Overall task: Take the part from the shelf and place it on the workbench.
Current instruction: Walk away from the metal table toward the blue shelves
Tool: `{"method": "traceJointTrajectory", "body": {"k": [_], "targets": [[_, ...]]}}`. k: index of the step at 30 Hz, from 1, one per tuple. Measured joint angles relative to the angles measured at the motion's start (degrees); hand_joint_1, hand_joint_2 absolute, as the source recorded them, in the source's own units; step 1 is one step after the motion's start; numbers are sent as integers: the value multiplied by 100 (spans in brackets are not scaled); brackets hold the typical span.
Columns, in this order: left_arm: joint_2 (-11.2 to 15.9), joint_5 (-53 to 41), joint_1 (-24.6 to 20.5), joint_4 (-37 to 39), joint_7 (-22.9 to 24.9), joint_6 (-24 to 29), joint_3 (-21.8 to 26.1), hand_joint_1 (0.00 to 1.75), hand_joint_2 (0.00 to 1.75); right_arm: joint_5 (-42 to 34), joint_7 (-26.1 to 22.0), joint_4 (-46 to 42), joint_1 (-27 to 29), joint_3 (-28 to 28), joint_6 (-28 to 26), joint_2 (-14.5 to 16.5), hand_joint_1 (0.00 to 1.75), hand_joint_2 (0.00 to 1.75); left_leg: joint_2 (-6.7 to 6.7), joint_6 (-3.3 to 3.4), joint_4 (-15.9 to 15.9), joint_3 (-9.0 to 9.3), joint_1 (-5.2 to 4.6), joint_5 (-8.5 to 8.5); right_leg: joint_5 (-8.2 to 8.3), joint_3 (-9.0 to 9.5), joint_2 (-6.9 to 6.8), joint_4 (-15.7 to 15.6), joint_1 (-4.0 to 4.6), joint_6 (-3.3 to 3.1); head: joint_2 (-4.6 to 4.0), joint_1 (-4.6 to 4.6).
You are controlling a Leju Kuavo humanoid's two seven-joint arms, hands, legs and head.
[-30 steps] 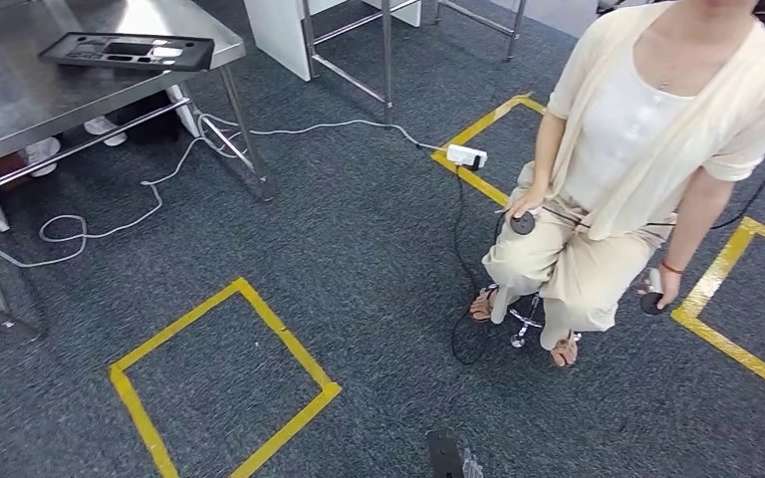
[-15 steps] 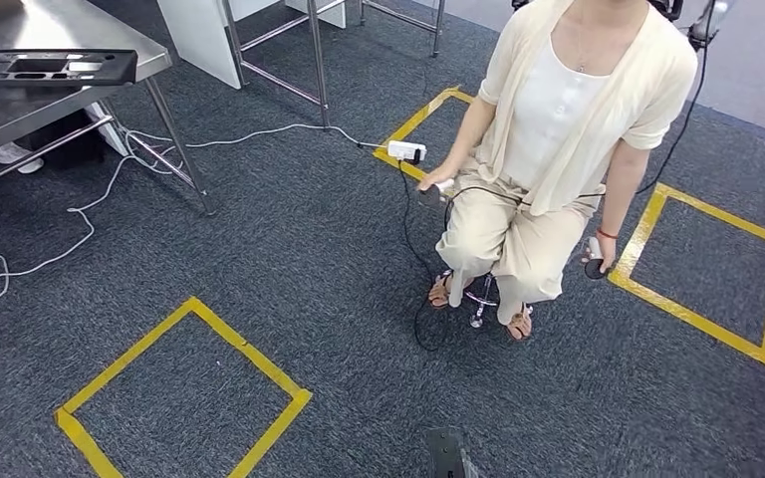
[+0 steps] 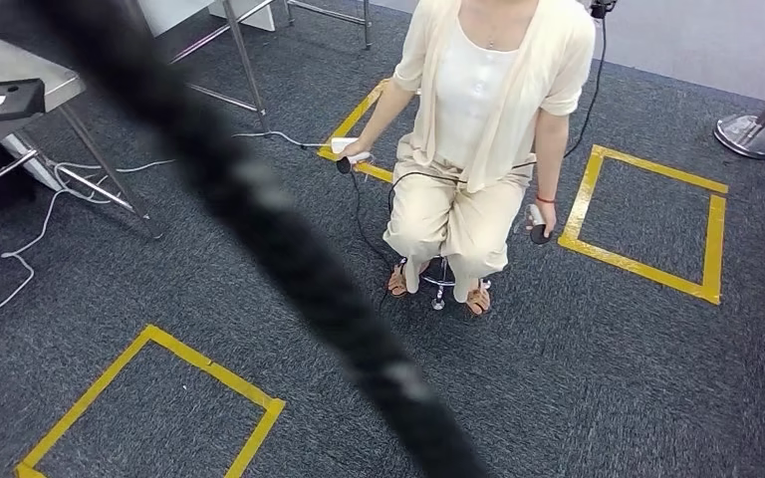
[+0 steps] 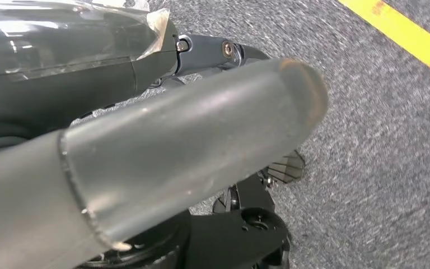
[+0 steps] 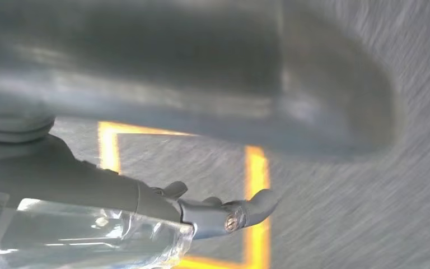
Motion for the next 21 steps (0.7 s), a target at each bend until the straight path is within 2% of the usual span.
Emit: {"method": "traceJointTrajectory", "body": {"k": [2, 3, 4, 5, 6, 7, 8, 9, 11, 13, 15, 16, 17, 19, 20, 21], "targets": [[13, 7, 11, 1, 7, 2, 17, 0, 0, -29, 108, 5, 52, -140, -40, -80, 0, 0, -294, -2, 734, -327, 14, -411, 16, -15, 131, -3, 6, -88, 0, -25], [16, 8, 18, 1, 11, 2, 21, 0, 0, -37, 137, 8, 64, -190, -44, -104, 0, 0, -367, -1, 1106, -507, 13, -563, 18, -20, 205, -2, 24, -105, 0, -25], [20, 9, 23, 2, 14, 2, 23, 0, 0, -53, 176, 13, 77, -233, -49, -125, 0, 0, -401, -2, 1339, -631, 12, -611, 20, -19, 284, 0, 38, -111, 0, -25], [21, 14, 25, 2, 15, 2, 24, 0, 0, -86, 238, 19, 89, -281, -60, -140, 0, 0, -414, 2, 1362, -660, 13, -539, 20, -14, 362, 3, 46, -110, 0, -26], [22, 22, 26, 2, 15, 0, 27, 0, 0, -135, 364, 23, 98, -339, -97, -154, 0, 0, -425, 11, 1156, -580, 15, -360, 20, -6, 440, 9, 49, -109, 0, -26], [23, 33, 26, 2, 11, -6, 34, 0, 0, -177, 543, 28, 103, -402, -164, -164, 0, 0, -466, 26, 795, -423, 21, -129, 20, 0, 516, 19, 49, -107, 0, -27], [27, 53, 24, 2, 5, -15, 47, 0, 0, -188, 780, 35, 104, -457, -271, -169, 0, 0, -593, 44, 410, -250, 32, 49, 21, -4, 583, 32, 51, -101, 0, -27], [33, 69, 23, 2, -6, -28, 68, 0, 0, -173, 1064, 43, 104, -498, -415, -171, 0, 0, -704, 58, 96, -116, 37, 171, 21, -19, 644, 50, 68, -85, 0, -25], [43, 96, 21, 2, -30, -49, 118, 0, 0, -124, 1655, 62, 113, -552, -731, -159, 0, 0, -837, 87, -148, -21, 12, 213, 38, -74, 740, 60, 82, -18, 0, -17], [49, 95, 21, 2, -41, -45, 151, 0, 0, -149, 2083, 82, 138, -633, -970, -117, 0, 0, -712, 158, -199, -8, -24, 258, 65, -133, 793, 59, 74, 68, 0, -15], [55, 57, 19, 2, -18, -8, 161, 0, 0, -179, 2256, 98, 162, -723, -1114, -43, 0, 0, -577, 251, -267, 12, -21, 315, -35, -259, 599, 259, 79, 91, 0, -7], [60, 24, 23, 2, 7, 14, 161, 0, 0, -179, 2285, 101, 166, -757, -1159, -3, 0, 0, -496, 282, -291, 17, -14, 335, -168, -394, 449, 528, 83, 72, 0, 5], [66, -8, 31, 2, 34, 30, 161, 0, 0, -173, 2301, 103, 163, -788, -1184, 40, 0, 0, -423, 295, -295, 17, -21, 338, -321, -557, 330, 844, 76, 50, 0, 11], [77, -55, 47, 2, 74, 39, 161, 0, 0, -115, 2308, 103, 168, -864, -1194, 98, 0, 0, -256, 300, -292, 6, -29, 336, -570, -874, 249, 1501, 51, 53, 0, 20], [79, -71, 48, 2, 84, 33, 161, 0, 0, -42, 2321, 103, 179, -920, -1194, 115, 0, 0, -184, 297, -291, 0, -29, 333, -585, -909, 232, 1609, 34, 88, 0, 20], [82, -91, 47, 2, 91, 21, 160, 0, 0, 77, 2361, 102, 194, -988, -1195, 127, 0, 0, -112, 289, -289, -2, -26, 329, -537, -846, 209, 1542, 14, 141, 0, 21]]}}
